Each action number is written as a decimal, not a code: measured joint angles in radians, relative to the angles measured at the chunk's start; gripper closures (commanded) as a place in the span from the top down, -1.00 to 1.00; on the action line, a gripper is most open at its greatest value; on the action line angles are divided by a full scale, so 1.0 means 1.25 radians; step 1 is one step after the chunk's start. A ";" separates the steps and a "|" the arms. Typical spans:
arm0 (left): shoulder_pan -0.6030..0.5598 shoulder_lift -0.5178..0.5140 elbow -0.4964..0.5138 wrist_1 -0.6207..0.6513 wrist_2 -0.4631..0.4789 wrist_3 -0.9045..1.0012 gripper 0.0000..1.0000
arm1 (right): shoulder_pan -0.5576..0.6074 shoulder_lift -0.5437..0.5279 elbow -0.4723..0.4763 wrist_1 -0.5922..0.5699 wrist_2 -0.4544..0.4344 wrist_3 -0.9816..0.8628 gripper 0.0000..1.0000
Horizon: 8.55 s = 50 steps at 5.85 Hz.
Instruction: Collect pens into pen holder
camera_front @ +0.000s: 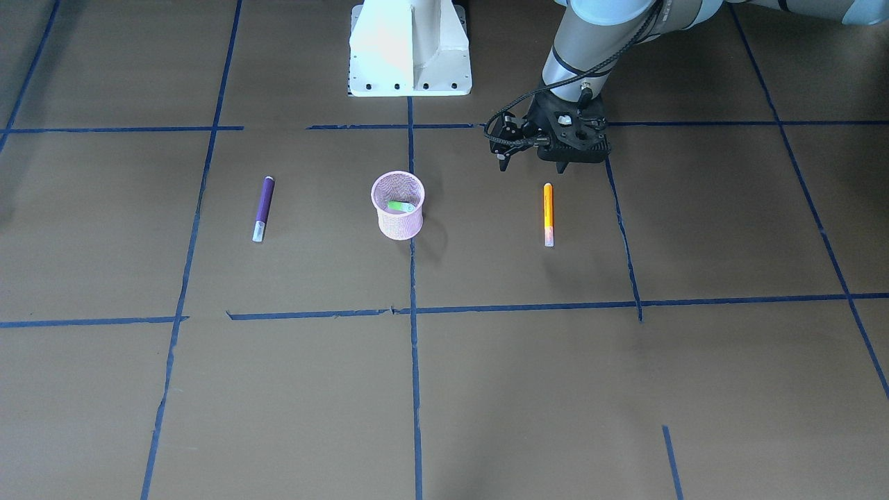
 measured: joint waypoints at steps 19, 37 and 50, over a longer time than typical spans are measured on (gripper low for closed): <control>0.002 -0.003 0.002 -0.001 0.000 0.000 1.00 | -0.002 0.013 0.085 0.003 0.003 -0.008 -1.00; -0.056 0.057 0.011 0.021 -0.071 -0.004 1.00 | -0.861 0.476 0.428 -0.007 -0.999 0.597 -0.69; 0.016 0.047 0.166 -0.140 0.032 0.008 0.74 | -0.472 0.419 0.532 -0.500 -0.218 0.588 1.00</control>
